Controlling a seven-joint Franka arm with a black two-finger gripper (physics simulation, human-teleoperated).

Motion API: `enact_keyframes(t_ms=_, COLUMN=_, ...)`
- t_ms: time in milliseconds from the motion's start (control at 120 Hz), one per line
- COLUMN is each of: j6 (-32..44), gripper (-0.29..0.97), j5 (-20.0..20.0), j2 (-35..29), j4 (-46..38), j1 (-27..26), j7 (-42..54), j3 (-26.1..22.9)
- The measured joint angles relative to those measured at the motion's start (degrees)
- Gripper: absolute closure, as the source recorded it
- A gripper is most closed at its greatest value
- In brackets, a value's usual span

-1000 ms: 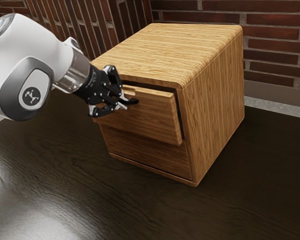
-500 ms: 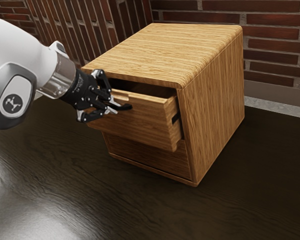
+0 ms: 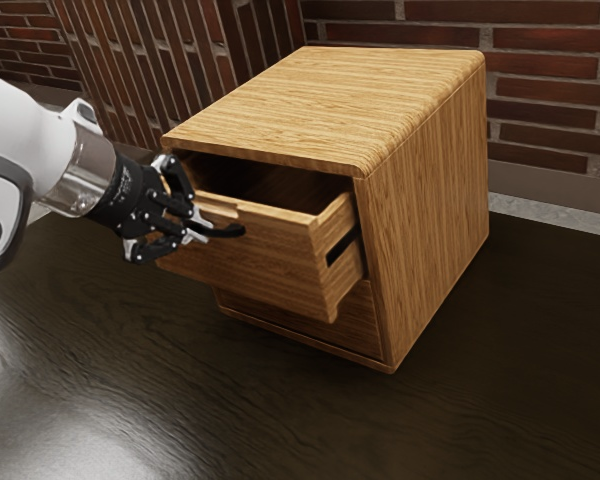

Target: Pull the drawer handle with one arm to open the drawer

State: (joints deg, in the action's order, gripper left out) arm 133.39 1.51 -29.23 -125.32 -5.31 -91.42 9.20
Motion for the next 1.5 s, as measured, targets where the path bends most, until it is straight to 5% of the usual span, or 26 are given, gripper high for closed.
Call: enact_keyframes(t_ms=1500, j6=-0.04, gripper=0.73, j5=-0.08, j2=-14.57, j4=-11.42, j1=-0.33, j7=0.10, j3=-0.07)
